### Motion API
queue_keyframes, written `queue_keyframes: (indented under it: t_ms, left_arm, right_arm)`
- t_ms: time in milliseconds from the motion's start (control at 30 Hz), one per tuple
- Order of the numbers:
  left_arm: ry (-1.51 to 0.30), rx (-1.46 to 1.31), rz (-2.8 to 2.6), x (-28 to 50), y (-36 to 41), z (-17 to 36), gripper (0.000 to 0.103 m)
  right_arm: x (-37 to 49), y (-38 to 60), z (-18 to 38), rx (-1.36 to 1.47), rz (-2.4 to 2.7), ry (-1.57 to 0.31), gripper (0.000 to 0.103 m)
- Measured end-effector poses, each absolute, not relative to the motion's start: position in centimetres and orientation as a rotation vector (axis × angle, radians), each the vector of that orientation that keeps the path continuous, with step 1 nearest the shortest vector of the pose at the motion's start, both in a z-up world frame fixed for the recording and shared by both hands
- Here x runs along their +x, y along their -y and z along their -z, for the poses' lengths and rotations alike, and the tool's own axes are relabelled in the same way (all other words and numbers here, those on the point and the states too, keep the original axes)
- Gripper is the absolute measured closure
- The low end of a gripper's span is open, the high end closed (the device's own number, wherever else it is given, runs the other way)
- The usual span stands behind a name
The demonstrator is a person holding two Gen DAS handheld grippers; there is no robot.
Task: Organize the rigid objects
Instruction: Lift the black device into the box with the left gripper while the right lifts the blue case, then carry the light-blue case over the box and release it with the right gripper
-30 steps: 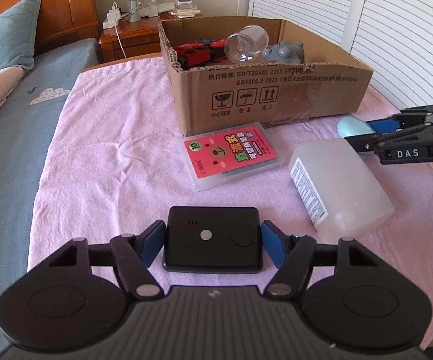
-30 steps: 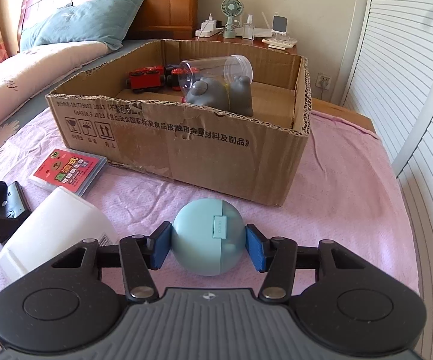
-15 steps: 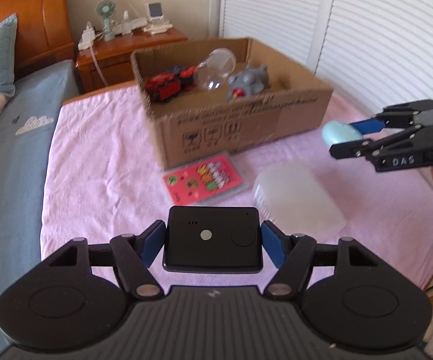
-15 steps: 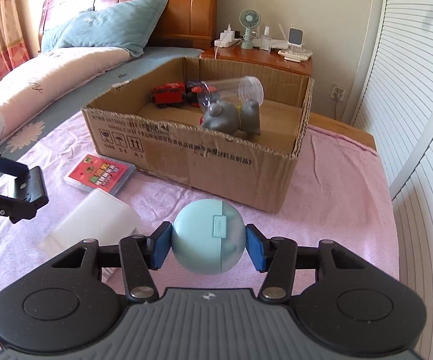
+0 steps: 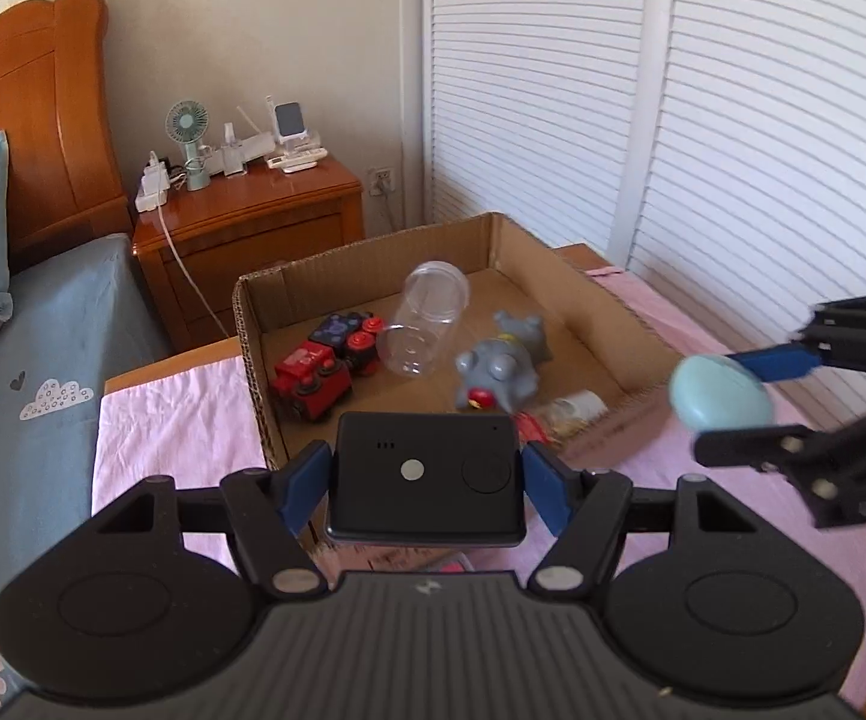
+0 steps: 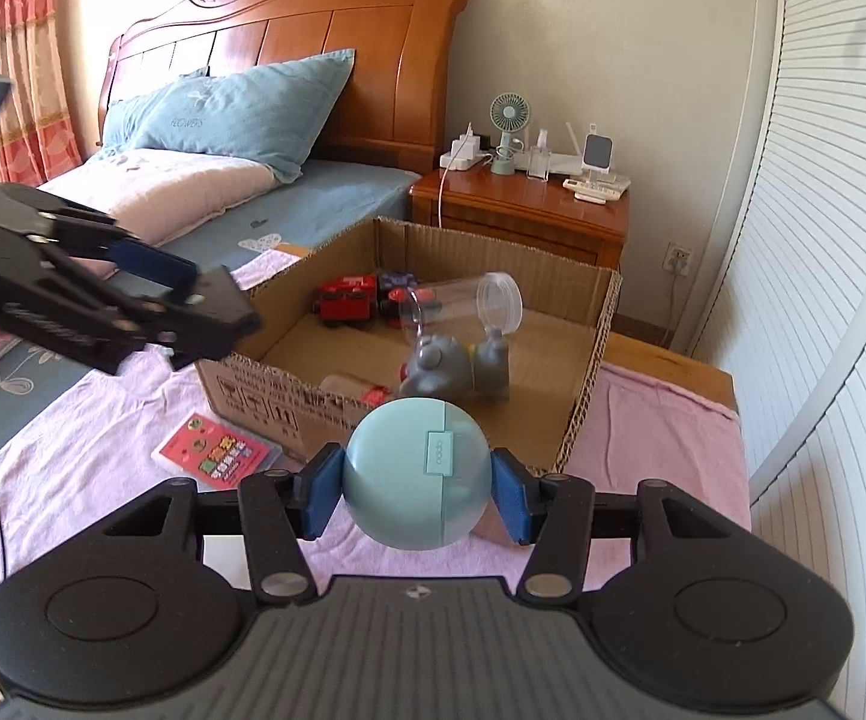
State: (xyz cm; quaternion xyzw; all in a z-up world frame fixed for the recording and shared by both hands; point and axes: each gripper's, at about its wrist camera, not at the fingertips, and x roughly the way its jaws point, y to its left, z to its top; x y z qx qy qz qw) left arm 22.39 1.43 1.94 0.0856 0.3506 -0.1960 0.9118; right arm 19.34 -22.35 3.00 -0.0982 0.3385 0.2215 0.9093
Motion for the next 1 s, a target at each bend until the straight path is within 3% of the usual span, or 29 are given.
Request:
queue_keyframes:
  t_ms: [200, 233, 300, 500, 1000]
  left_arm:
    - [-0.747, 0.132, 0.353, 24.3, -1.5, 0.0, 0.031]
    - [-0.742, 0.130, 0.342, 24.1, -1.6, 0.1, 0.020]
    - [-0.722, 0.117, 0.312, 23.4, -2.0, -0.3, 0.007]
    - [-0.669, 0.126, 0.217, 19.8, -3.2, -2.6, 0.001]
    - [-0.656, 0.020, 0.058, 12.3, -5.3, -2.8, 0.001]
  right_arm:
    - [19.8, 21.5, -3.2, -0.209, -0.468, -0.699, 0.045]
    - [19.8, 21.4, -3.2, -0.209, -0.470, -0.698, 0.045]
    - [20.0, 21.1, -3.3, -0.208, -0.474, -0.697, 0.045]
    - [20.9, 20.4, -3.3, -0.202, -0.495, -0.701, 0.045]
    - [26.9, 15.3, -3.6, -0.188, -0.557, -0.735, 0.045]
